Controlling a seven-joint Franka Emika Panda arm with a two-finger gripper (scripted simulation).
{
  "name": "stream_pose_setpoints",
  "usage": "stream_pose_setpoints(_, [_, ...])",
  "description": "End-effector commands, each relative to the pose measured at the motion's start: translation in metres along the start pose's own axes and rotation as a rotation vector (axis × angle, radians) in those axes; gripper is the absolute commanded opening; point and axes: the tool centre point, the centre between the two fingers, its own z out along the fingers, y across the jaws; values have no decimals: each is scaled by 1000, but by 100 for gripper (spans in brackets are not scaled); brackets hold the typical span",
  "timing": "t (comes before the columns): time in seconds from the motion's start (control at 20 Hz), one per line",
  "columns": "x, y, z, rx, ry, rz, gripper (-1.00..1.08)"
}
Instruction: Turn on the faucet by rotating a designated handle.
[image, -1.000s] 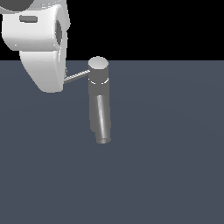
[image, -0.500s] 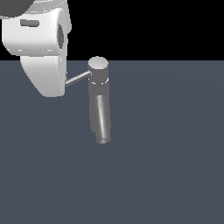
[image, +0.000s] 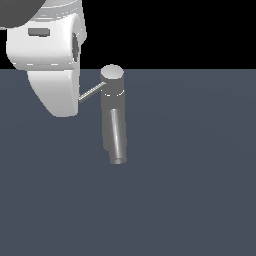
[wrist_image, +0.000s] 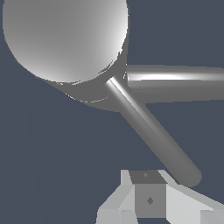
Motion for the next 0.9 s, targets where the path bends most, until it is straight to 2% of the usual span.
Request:
stream_pose_setpoints(0.0, [14,5,1,-4,13,23,-100])
stream_pose_setpoints(0.85, [28,23,0,-6,15,25,-100])
